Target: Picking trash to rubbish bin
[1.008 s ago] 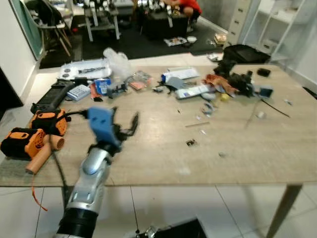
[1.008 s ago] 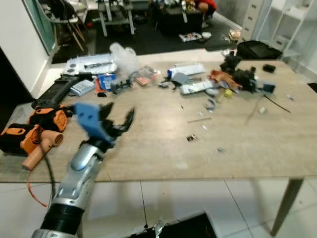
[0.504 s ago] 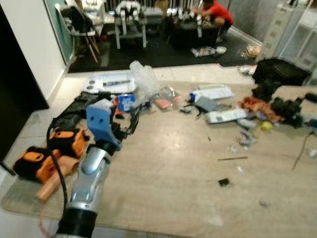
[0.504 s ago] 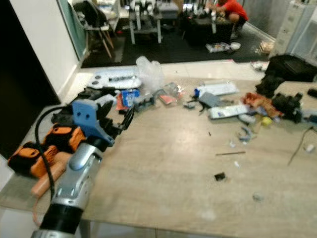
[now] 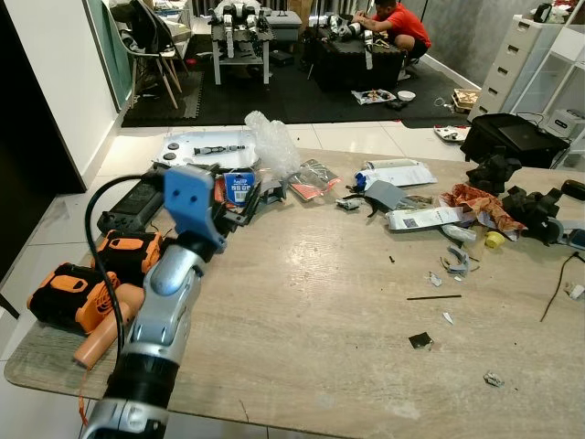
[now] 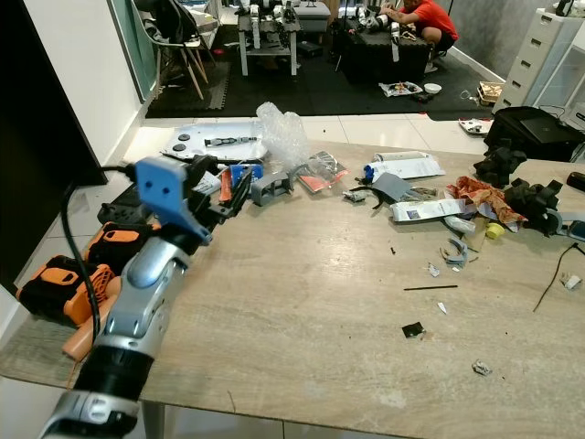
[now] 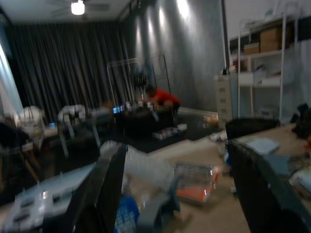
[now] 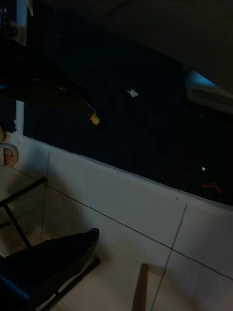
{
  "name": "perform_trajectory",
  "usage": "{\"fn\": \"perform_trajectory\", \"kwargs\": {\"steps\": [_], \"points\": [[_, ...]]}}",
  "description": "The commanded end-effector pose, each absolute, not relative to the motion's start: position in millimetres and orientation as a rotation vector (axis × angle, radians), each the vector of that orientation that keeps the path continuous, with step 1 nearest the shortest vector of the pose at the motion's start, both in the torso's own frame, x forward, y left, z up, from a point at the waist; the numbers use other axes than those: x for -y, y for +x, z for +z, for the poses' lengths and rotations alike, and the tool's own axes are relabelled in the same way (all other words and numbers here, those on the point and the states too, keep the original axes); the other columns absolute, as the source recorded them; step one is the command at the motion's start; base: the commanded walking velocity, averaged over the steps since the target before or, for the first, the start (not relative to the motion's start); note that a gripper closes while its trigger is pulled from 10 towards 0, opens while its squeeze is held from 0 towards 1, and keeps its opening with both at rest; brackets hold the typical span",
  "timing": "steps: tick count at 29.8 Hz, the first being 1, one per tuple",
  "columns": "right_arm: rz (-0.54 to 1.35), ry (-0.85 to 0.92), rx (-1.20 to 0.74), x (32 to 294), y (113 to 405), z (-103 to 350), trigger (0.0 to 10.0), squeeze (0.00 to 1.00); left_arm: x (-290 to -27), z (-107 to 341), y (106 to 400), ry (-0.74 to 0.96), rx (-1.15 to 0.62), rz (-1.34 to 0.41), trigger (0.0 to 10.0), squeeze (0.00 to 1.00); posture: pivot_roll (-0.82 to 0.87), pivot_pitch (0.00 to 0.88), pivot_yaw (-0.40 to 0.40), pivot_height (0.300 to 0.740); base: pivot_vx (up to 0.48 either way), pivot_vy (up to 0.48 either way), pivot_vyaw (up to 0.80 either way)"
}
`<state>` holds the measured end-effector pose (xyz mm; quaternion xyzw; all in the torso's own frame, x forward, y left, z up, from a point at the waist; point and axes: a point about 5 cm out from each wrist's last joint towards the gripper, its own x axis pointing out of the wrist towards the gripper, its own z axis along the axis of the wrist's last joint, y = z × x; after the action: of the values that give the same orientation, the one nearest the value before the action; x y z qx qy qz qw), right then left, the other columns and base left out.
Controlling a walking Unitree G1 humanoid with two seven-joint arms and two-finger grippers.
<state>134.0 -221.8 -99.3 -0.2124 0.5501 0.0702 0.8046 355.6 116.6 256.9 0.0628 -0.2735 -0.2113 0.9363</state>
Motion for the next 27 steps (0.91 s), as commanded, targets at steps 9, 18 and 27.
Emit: {"fn": "perform_trajectory", "kwargs": {"steps": [9,18,27], "points": [[0.163,-0.423,-1.264,215,95,-112,10.0,0.00,-125,275,384,0.307,0.521,-0.326,10.0,0.00,-0.13,0.329,0.081,0.740,0.000,0.000,0.00],[0.186,-0.400,-1.344,210,47,-120,10.0,0.00,-145,282,403,0.340,0.435,-0.279,10.0,0.00,-0.14,0.457,0.114,0.740,0.000,0.000,0.00],[0.164,-0.386,-1.289,211,54,-118,10.0,0.00,-152,294,412,0.286,0.408,-0.311,10.0,0.00,-0.17,0.530,0.133,0.740,0.000,0.000,0.00]]}}
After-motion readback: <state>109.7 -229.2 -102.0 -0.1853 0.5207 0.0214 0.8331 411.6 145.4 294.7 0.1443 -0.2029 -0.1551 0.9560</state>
